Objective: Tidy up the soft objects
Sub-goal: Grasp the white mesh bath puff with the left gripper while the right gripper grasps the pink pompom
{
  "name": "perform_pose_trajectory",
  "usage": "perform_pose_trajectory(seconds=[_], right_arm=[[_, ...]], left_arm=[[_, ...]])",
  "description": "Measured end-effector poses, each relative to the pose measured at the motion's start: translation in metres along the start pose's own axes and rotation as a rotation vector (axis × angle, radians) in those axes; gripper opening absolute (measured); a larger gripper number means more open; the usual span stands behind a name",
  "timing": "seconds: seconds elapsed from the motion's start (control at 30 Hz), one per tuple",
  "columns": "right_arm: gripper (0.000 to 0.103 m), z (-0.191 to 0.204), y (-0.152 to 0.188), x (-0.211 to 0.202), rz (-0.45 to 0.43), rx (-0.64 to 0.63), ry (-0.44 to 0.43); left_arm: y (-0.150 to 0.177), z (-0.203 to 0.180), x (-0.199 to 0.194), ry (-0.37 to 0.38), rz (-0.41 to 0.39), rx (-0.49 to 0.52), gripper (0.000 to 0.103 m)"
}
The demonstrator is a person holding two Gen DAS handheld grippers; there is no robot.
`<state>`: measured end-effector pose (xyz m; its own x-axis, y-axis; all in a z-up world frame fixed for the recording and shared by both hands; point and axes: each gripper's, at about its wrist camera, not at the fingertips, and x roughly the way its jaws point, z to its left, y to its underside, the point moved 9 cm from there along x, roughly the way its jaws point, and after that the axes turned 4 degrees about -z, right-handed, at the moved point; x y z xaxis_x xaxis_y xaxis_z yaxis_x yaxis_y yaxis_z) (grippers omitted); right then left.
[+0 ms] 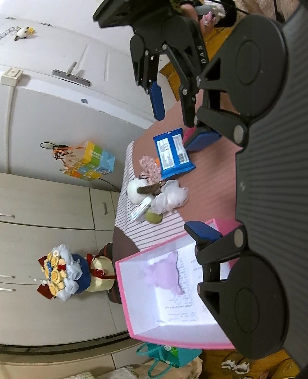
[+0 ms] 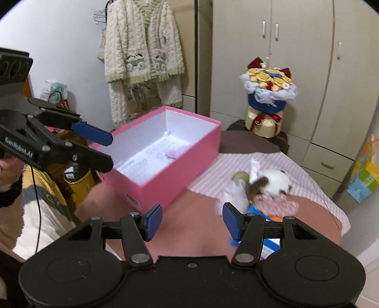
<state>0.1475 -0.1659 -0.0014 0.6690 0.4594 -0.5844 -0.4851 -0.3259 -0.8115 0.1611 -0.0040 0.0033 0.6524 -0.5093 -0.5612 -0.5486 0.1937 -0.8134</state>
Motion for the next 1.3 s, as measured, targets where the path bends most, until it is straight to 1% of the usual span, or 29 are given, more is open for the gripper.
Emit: perform_pose_trajectory(seconds=[0.07,0.23,0.37,0.5,0.6,0.7,0.83,0.93,1.13,1.23,1.3], right_arm=[[0.062,-0.003,0.012,-0.002,0.000,-0.004,0.012],[0.062,-0.014,0.042,-0.001,-0.008,-0.006,0.040],[0.062,-0.027,0.060,0.005,-0.031,-0.004,0.058],[0.063,-0.038,0.076,0.016,-0.063,-0.025,0.108],[0.063,-0.046,0.089,0.028,-0.074,-0.049,0.158],[0.063,-0.054,0.100,0.040,-0.098,-0.032,0.172],[0.063,-0.067,0.112,0.051,-0.134,0.021,0.186],[0.063,-0.077,0.118,0.058,-0.144,0.075,0.203],[0.063,-0.086,0.131,0.074,-0.117,0.181,0.179],[0.063,-0.087,0.135,0.078,-0.117,0.206,0.194],[0.064,-0.086,0.136,0.080,-0.121,0.203,0.211]], left_arm=[[0.004,-0.007,0.008,-0.006,0.008,0.008,0.065],[0.013,-0.025,0.031,-0.040,-0.003,0.048,0.065],[0.016,-0.031,0.055,-0.055,-0.007,0.044,0.065],[0.016,-0.036,0.079,-0.068,-0.027,0.045,0.065],[0.016,-0.039,0.094,-0.088,-0.064,0.057,0.065],[0.018,-0.040,0.111,-0.102,-0.080,0.050,0.065],[0.020,-0.035,0.136,-0.151,-0.085,0.027,0.065],[0.021,-0.028,0.155,-0.197,-0.090,0.010,0.065],[0.024,-0.006,0.196,-0.270,-0.072,-0.074,0.065],[0.024,0.004,0.211,-0.322,-0.082,-0.082,0.065],[0.024,0.008,0.218,-0.325,-0.088,-0.086,0.065]])
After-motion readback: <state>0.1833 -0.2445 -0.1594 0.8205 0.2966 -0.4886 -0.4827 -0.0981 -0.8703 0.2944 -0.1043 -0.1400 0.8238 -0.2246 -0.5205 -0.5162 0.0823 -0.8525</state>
